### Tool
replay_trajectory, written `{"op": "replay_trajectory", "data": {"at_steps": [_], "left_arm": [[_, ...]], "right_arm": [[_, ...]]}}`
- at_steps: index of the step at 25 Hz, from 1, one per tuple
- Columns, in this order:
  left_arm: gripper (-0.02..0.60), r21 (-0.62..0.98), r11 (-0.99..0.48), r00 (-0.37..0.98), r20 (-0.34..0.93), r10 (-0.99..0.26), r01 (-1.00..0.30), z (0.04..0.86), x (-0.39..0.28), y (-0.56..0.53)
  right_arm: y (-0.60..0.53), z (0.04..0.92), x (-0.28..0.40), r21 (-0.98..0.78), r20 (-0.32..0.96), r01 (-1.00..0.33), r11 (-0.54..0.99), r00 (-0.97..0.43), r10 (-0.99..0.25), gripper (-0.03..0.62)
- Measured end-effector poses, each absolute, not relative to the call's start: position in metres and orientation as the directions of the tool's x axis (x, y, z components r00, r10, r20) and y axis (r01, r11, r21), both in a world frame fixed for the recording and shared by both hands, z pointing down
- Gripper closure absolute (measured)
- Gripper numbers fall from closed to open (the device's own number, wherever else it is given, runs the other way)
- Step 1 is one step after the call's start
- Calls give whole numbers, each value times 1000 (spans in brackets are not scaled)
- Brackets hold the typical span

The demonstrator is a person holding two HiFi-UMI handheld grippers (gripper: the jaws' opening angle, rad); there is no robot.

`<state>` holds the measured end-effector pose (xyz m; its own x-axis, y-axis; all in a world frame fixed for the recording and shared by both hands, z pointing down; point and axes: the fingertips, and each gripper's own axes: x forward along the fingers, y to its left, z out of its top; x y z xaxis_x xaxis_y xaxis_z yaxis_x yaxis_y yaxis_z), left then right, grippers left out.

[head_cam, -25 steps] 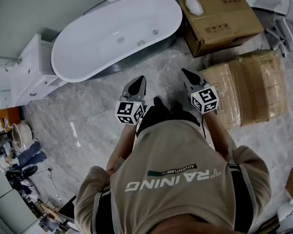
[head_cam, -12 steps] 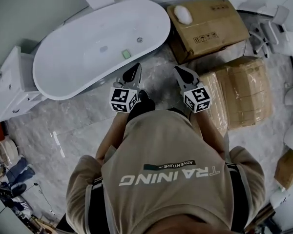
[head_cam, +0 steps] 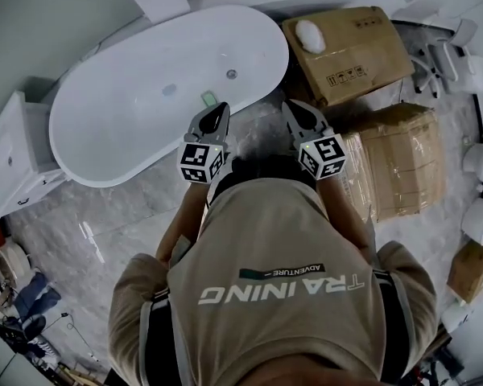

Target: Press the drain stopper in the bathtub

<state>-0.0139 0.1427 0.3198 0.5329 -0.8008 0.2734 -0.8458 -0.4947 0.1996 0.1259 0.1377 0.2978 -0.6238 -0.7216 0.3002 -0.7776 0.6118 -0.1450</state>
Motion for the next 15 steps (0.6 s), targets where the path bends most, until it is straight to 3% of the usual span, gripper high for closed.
{"op": "replay_trajectory", "data": {"at_steps": [9,15], "left_arm": [[580,199,-451,492,329,-806,-870,334,-3,54],[580,171,-404,438,375,-817,-899,335,8,-14]], "right_arm": [[49,337,133,-168,362,-745,646,-656,-662,585],[-35,338,123,-175,351,-651,739,-743,-570,586]]}}
